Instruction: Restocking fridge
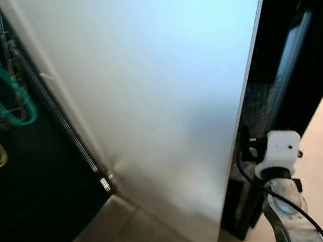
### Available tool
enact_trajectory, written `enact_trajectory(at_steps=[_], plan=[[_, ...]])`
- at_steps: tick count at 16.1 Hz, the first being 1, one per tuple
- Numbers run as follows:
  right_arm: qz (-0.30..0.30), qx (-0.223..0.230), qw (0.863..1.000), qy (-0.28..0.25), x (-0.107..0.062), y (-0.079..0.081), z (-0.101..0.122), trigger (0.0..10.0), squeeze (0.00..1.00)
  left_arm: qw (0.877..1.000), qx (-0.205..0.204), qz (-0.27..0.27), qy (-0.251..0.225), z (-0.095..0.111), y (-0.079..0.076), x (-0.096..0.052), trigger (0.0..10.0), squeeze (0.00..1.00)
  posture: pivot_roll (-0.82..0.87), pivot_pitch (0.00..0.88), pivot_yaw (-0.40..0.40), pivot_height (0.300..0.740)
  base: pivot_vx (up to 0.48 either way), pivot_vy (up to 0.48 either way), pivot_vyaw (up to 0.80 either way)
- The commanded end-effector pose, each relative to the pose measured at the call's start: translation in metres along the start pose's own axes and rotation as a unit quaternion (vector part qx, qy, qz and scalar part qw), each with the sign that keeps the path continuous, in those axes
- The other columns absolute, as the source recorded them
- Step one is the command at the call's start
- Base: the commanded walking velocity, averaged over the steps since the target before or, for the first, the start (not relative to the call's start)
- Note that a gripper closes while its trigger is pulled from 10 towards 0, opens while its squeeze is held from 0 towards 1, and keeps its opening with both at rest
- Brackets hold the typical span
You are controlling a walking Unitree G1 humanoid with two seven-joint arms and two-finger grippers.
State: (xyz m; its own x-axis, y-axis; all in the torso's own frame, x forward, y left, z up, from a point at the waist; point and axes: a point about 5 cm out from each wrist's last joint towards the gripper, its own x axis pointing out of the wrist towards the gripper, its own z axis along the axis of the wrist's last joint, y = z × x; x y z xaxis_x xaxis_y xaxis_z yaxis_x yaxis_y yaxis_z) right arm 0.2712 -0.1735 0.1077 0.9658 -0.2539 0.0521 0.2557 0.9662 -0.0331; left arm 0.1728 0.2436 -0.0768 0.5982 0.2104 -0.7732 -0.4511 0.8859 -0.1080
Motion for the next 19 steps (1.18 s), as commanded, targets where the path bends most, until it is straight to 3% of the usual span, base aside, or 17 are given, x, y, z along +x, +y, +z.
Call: enact_trajectory(at_steps=[1, 4, 6, 10, 13, 16, 19], plan=[[-0.015, -0.004, 1.000, -0.008, 0.000, -0.006, 0.004, 10.0, 0.00, 1.000, -0.003, 0.000, -0.001, 0.001, -0.001, 0.000, 10.0, 0.00, -0.08, 0.000, 0.056, 0.740, 0.000, 0.000, 0.00], [-0.096, -0.010, 0.995, -0.013, -0.006, -0.027, 0.005, 10.0, 0.00, 1.000, -0.006, 0.001, -0.002, 0.000, -0.001, 0.000, 10.0, 0.00, -0.08, 0.000, 0.055, 0.740, 0.000, 0.000, 0.00], [-0.120, -0.007, 0.993, -0.008, -0.008, -0.036, 0.003, 10.0, 0.00, 1.000, -0.005, 0.001, -0.003, -0.001, 0.000, 0.000, 10.0, 0.00, -0.08, 0.000, 0.059, 0.740, 0.000, 0.000, 0.00], [-0.055, 0.015, 0.998, 0.007, 0.005, -0.026, 0.000, 10.0, 0.00, 1.000, -0.003, -0.001, -0.002, 0.000, -0.001, 0.000, 10.0, 0.00, -0.08, 0.000, 0.061, 0.740, 0.000, 0.000, 0.00], [-0.043, 0.019, 0.999, 0.003, 0.010, -0.020, 0.003, 10.0, 0.00, 1.000, -0.003, -0.002, -0.002, 0.000, -0.002, 0.000, 10.0, 0.00, -0.07, 0.000, 0.056, 0.740, 0.000, 0.000, 0.00], [-0.052, 0.017, 0.998, 0.003, 0.009, -0.022, 0.002, 10.0, 0.00, 1.000, -0.002, -0.002, 0.000, -0.001, -0.001, 0.000, 10.0, 0.00, -0.07, 0.000, 0.061, 0.740, 0.000, 0.000, 0.00], [-0.080, 0.011, 0.997, 0.000, 0.010, -0.034, 0.002, 10.0, 0.00, 1.000, -0.001, -0.001, 0.002, -0.002, 0.000, 0.000, 10.0, 0.00, -0.07, 0.000, 0.062, 0.740, 0.000, 0.000, 0.00]])
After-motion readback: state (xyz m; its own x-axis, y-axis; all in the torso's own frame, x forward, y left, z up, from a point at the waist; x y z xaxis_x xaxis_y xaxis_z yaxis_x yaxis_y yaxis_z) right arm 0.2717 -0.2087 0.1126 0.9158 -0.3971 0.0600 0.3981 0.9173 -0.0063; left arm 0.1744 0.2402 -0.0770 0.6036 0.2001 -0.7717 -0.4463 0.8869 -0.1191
